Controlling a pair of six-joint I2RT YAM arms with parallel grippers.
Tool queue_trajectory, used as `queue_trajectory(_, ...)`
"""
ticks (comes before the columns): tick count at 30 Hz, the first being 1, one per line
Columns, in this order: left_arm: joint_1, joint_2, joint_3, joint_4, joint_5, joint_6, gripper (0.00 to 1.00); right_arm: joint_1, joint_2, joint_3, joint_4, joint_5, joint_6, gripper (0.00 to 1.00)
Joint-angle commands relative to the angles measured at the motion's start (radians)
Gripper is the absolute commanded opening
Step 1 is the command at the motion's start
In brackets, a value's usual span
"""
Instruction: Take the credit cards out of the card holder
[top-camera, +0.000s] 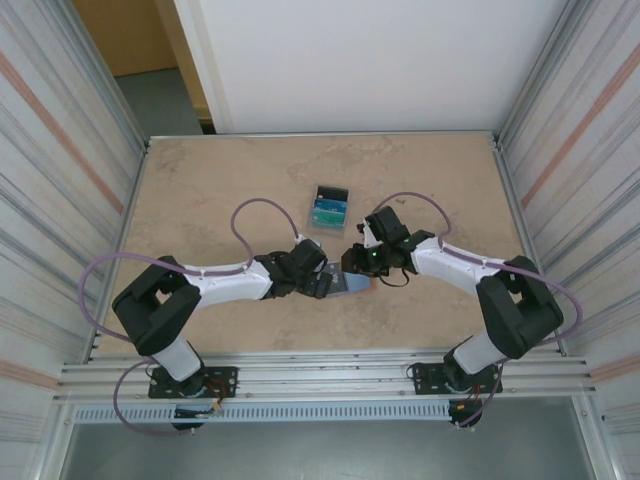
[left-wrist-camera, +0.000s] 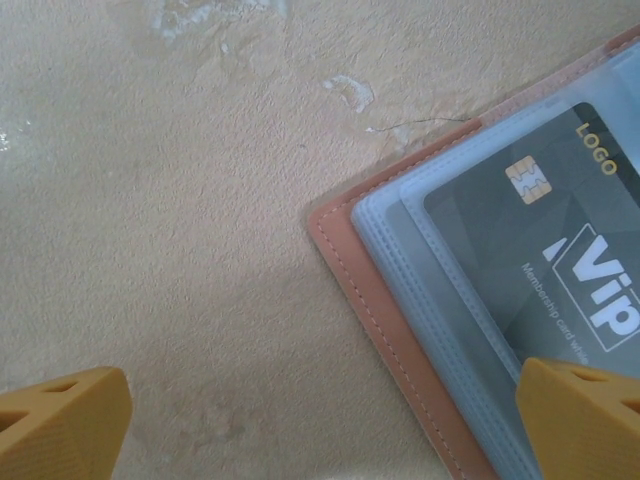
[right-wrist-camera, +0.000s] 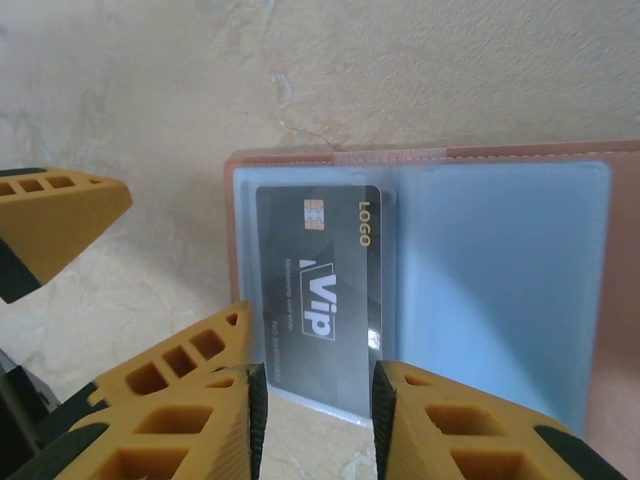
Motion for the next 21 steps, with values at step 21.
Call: queue_trajectory(21,-0.006,0.028,0.006,-0.040,0.005,-0.017,0.99,-0.039,0.159,-0.035,0.132,-0.135,-0.018,0.26)
